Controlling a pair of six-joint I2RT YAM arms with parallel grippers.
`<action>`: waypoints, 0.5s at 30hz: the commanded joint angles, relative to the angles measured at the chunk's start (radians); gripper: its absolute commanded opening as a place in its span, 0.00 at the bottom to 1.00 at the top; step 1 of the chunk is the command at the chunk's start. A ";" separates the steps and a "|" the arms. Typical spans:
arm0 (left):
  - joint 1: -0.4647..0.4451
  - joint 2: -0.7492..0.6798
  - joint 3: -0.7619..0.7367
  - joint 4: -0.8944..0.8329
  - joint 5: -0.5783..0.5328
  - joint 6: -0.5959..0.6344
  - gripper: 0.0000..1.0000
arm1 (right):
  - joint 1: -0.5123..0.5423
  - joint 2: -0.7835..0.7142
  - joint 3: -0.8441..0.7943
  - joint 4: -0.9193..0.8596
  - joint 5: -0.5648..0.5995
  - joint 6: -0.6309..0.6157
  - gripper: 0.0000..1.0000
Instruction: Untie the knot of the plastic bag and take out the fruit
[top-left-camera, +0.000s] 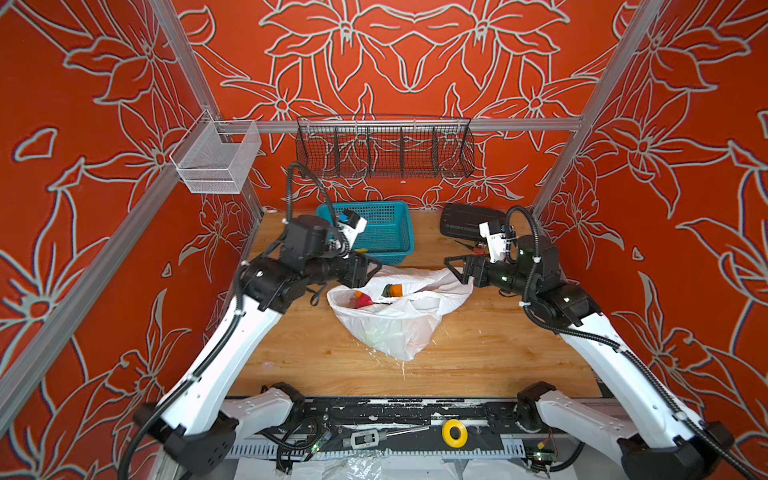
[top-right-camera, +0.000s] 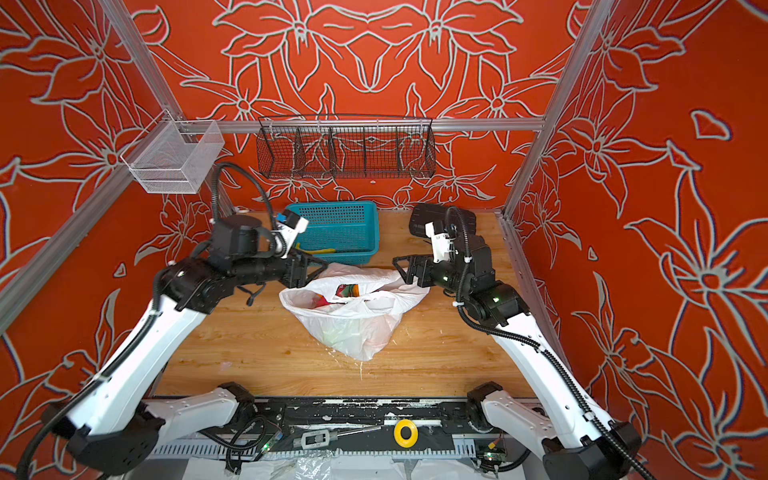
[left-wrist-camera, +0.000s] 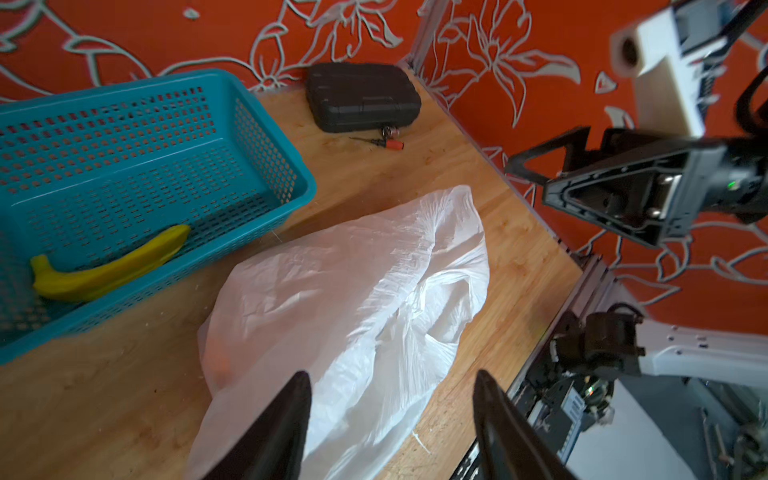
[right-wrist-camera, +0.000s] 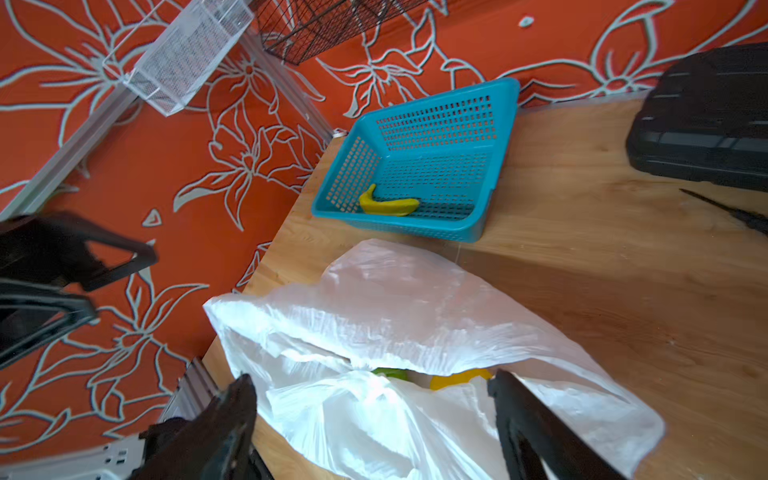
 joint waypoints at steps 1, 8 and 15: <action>-0.052 0.109 0.046 -0.031 -0.013 0.164 0.64 | 0.048 0.016 0.011 -0.056 0.007 -0.031 0.90; -0.118 0.336 0.135 -0.134 -0.139 0.313 0.69 | 0.108 0.014 -0.036 -0.079 0.033 -0.040 0.89; -0.123 0.405 0.114 -0.090 -0.158 0.321 0.50 | 0.129 0.055 -0.063 -0.085 0.037 -0.070 0.89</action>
